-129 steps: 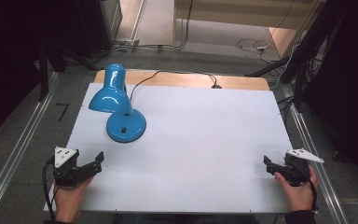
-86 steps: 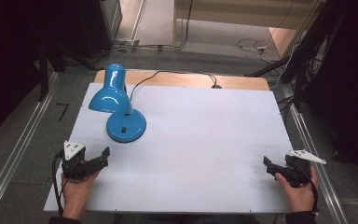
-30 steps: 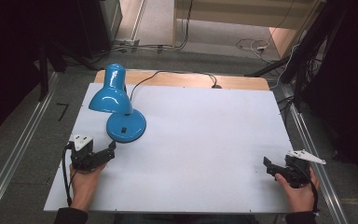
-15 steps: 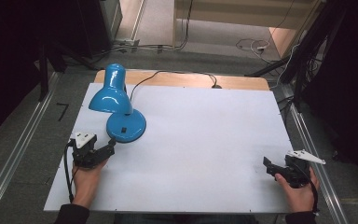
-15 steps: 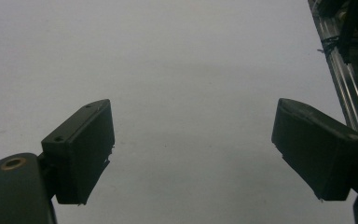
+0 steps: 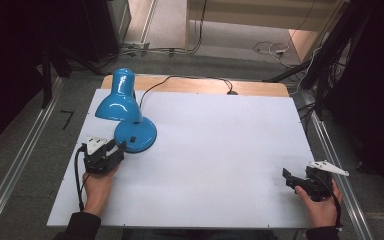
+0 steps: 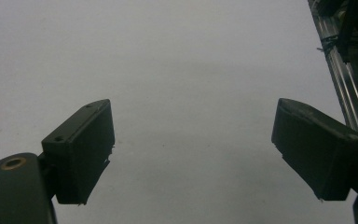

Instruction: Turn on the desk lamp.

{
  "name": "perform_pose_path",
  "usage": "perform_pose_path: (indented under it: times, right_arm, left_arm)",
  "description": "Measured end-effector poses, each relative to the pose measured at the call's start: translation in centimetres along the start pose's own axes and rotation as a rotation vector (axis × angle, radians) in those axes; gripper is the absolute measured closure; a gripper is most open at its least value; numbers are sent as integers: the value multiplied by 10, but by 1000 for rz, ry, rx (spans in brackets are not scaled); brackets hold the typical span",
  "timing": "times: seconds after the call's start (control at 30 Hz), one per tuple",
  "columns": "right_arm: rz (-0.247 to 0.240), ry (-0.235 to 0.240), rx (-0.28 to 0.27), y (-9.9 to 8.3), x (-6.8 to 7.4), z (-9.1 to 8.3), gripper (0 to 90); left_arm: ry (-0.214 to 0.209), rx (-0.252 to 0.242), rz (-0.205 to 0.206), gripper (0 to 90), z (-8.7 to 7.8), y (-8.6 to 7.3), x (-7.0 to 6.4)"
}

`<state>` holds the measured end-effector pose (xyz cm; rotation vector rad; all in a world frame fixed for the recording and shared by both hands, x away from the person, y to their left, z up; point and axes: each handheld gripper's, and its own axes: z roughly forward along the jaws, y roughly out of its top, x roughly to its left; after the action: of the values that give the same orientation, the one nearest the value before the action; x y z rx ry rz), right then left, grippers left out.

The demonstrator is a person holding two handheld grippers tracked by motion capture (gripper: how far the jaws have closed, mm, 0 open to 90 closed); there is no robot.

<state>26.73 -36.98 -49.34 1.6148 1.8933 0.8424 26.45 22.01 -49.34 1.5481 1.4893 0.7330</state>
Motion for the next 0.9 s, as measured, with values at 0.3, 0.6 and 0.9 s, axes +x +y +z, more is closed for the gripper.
perform_pose_path:
  times: [0.3, 0.6, 0.9]
  right_arm:
    - [-1, -3, 2, 0, 0, 0, 117]
    - [-7, 1, -1, 0, 0, 1, 117]
    - [-6, 4, 1, 1, 1, 1, 117]
  left_arm:
    - [-4, -1, 14, 803, 11, 3, -5]
    - [-8, 5, 16, 900, 17, 5, -5]
    - [-29, 6, 16, 900, 26, 11, -10]
